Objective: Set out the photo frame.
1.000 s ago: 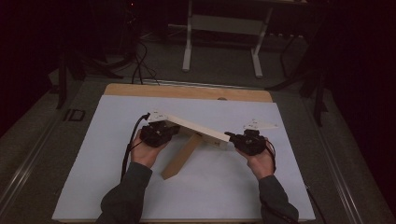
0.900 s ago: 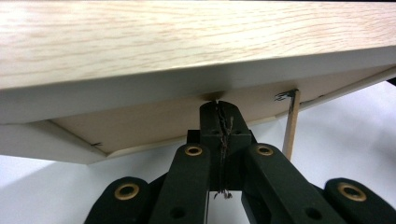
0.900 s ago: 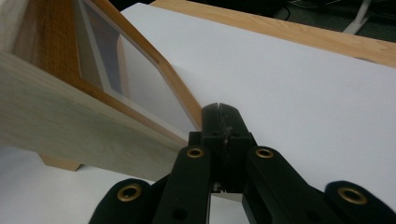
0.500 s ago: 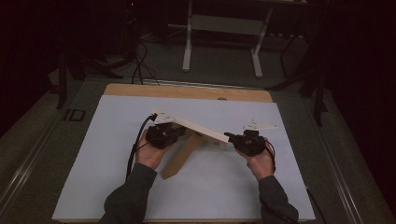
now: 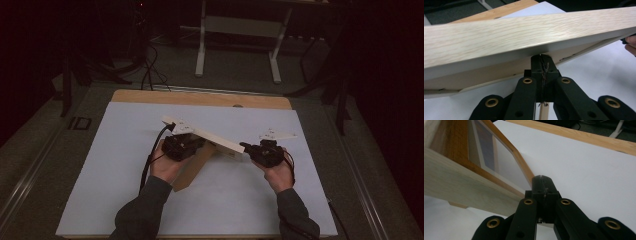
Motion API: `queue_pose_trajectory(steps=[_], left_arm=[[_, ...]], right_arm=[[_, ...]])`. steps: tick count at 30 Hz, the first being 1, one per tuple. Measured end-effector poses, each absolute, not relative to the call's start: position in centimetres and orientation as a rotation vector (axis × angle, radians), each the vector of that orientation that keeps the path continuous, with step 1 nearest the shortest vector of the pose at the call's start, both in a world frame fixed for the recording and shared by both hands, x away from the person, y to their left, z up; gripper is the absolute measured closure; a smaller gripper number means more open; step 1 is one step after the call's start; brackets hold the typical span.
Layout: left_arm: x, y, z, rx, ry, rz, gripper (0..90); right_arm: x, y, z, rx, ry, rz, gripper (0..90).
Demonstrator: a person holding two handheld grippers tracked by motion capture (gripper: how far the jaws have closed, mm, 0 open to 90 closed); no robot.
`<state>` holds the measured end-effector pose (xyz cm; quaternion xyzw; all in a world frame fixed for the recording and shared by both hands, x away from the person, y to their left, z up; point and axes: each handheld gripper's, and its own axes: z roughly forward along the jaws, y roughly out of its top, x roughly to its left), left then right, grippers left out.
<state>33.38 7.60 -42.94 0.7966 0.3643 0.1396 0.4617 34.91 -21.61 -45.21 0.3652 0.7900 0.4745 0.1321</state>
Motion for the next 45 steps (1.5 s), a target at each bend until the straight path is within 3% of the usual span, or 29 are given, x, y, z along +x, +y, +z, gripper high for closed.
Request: queue_pose_trajectory(steps=[45], left_arm=[[35.1, 6.1, -43.4, 2.03, 0.888, 0.342, 90.0]], right_arm=[[34.0, -20.0, -45.0, 0.972, 2.362, 1.362, 90.0]])
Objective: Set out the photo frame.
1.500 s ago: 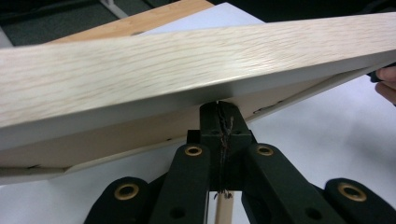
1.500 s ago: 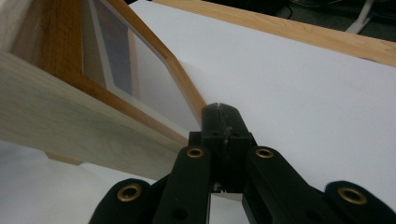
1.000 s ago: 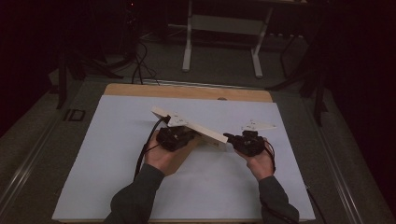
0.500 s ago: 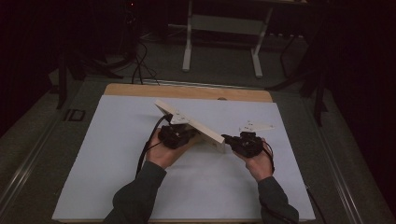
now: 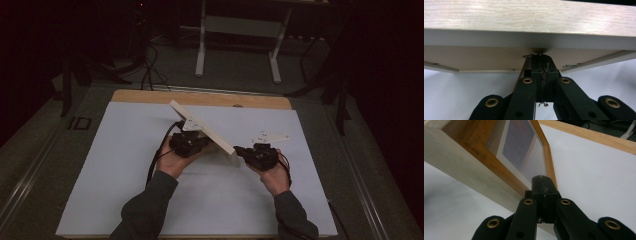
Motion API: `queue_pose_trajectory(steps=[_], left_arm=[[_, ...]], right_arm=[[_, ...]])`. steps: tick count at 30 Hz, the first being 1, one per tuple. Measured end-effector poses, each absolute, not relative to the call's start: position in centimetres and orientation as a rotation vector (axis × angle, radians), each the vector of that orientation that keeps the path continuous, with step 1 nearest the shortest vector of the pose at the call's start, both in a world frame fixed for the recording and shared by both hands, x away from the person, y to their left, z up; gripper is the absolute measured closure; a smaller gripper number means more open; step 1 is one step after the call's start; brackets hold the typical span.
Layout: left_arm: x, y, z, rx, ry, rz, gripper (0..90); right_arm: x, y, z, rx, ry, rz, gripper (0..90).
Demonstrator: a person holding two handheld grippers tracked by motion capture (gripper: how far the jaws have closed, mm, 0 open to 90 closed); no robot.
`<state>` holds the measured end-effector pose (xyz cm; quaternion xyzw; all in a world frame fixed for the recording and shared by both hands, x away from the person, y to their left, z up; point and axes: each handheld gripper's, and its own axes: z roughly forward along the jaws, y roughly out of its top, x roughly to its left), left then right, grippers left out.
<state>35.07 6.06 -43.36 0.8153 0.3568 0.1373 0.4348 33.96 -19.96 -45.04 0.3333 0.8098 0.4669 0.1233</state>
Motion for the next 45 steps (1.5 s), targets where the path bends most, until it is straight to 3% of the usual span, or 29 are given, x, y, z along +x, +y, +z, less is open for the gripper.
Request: queue_pose_trajectory(steps=[45], left_arm=[[36.4, 5.7, -43.3, 2.05, 0.867, 0.326, 90.0]], right_arm=[[33.3, -18.0, -45.2, 0.858, 2.458, 1.372, 90.0]])
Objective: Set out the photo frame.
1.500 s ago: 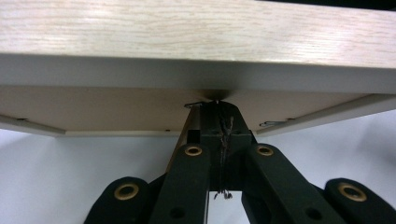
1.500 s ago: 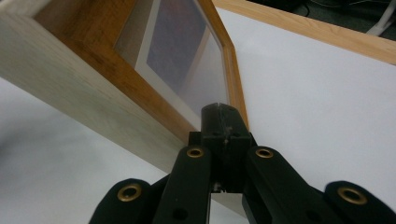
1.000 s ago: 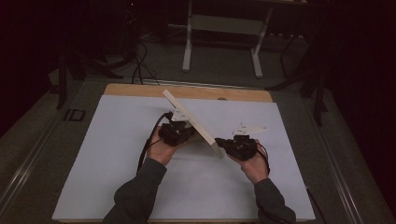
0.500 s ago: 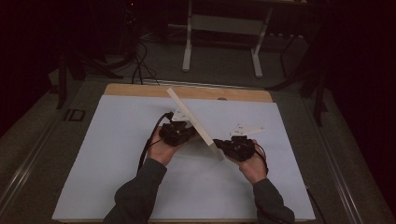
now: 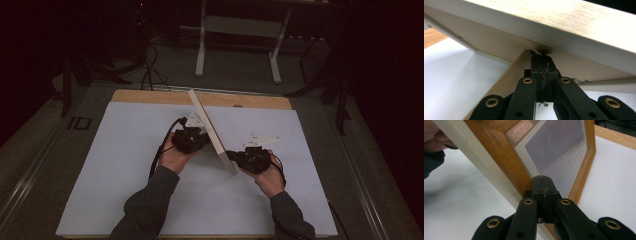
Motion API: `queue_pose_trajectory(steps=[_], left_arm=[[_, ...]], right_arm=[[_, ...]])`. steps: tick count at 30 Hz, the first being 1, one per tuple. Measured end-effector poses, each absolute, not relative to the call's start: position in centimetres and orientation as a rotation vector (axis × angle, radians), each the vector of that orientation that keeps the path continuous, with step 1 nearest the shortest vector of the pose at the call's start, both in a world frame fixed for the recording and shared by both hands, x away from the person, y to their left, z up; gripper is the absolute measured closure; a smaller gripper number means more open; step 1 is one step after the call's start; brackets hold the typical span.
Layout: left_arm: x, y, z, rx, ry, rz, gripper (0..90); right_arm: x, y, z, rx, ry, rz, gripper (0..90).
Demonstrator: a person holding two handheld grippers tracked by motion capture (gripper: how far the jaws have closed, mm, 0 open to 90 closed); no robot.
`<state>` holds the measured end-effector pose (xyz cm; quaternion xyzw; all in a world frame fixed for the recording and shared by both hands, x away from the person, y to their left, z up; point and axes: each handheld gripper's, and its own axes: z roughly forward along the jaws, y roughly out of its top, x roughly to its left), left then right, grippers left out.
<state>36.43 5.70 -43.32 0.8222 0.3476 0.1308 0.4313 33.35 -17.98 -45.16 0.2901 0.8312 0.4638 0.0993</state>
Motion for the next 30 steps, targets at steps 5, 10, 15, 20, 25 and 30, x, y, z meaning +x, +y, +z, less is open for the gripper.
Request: queue_pose_trajectory(steps=[5, 10, 15, 20, 25, 30], left_arm=[[36.2, 5.8, -42.9, 2.035, 0.833, 0.31, 90.0], [35.9, 5.6, -42.8, 2.034, 0.819, 0.309, 90.0], [35.6, 5.4, -42.7, 2.038, 0.796, 0.296, 90.0], [35.3, 5.4, -42.8, 2.035, 0.789, 0.289, 90.0], [34.9, 5.3, -43.1, 2.035, 0.776, 0.277, 90.0], [34.3, 5.2, -43.6, 2.027, 0.77, 0.269, 90.0]], right_arm=[[33.4, -18.0, -45.2, 0.854, 2.46, 1.374, 90.0], [33.4, -17.9, -45.2, 0.856, 2.458, 1.368, 90.0], [33.4, -17.5, -45.2, 0.844, 2.47, 1.369, 90.0], [33.4, -17.5, -45.2, 0.85, 2.468, 1.376, 90.0], [33.3, -17.5, -45.2, 0.854, 2.467, 1.376, 90.0], [33.3, -17.5, -45.2, 0.861, 2.465, 1.376, 90.0]])
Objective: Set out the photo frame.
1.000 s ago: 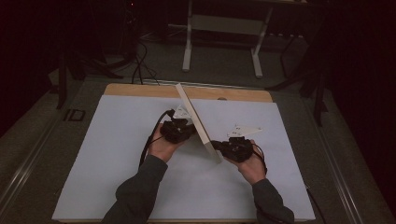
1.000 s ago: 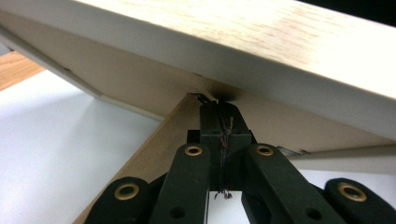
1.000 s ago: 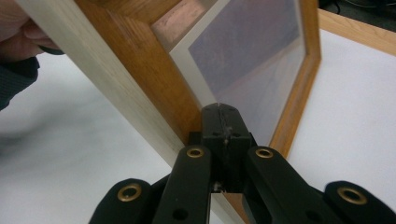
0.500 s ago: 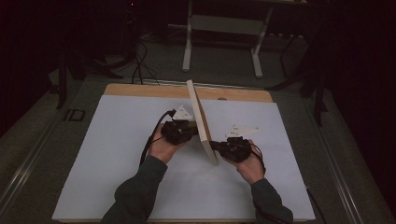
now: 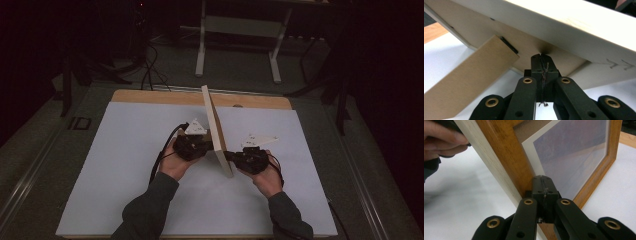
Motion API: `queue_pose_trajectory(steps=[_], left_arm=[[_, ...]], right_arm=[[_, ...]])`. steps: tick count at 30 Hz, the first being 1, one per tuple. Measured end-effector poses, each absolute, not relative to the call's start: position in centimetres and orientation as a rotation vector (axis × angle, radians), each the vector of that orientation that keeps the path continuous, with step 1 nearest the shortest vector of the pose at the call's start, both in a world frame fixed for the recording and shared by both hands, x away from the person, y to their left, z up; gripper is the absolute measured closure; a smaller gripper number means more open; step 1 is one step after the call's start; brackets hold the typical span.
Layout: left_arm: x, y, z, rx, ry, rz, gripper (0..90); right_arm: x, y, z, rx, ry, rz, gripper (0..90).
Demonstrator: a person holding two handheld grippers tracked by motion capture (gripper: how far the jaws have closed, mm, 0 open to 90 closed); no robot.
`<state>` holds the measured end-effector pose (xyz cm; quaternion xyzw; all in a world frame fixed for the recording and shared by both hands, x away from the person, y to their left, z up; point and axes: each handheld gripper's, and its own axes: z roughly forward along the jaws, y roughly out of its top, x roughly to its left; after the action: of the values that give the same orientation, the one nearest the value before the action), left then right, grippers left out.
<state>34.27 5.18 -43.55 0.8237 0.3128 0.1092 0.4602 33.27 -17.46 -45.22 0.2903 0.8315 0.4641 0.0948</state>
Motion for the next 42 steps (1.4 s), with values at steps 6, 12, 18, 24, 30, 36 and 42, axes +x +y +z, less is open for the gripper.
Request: queue_pose_trajectory(steps=[6, 12, 18, 24, 30, 36, 42], left_arm=[[34.2, 5.4, -43.8, 2.018, 0.77, 0.254, 90.0], [34.3, 5.6, -43.8, 2.018, 0.764, 0.249, 90.0], [34.7, 5.9, -44.0, 2.021, 0.788, 0.249, 90.0], [34.9, 6.4, -44.0, 2.019, 0.796, 0.237, 90.0], [35.3, 7.1, -44.1, 1.983, 0.815, 0.206, 90.0], [35.8, 8.0, -44.4, 1.935, 0.833, 0.155, 90.0], [36.1, 8.5, -44.7, 1.91, 0.836, 0.128, 90.0]], right_arm=[[33.2, -17.6, -45.7, 0.861, 2.494, 1.369, 90.0], [33.0, -17.6, -45.9, 0.857, 2.501, 1.357, 90.0], [32.8, -17.1, -46.0, 0.839, 2.512, 1.357, 90.0], [32.7, -16.5, -46.1, 0.826, 2.522, 1.355, 90.0], [32.6, -15.8, -46.1, 0.809, 2.534, 1.37, 90.0], [32.5, -14.5, -46.4, 0.78, 2.55, 1.378, 90.0], [32.6, -14.1, -46.4, 0.787, 2.547, 1.376, 90.0]])
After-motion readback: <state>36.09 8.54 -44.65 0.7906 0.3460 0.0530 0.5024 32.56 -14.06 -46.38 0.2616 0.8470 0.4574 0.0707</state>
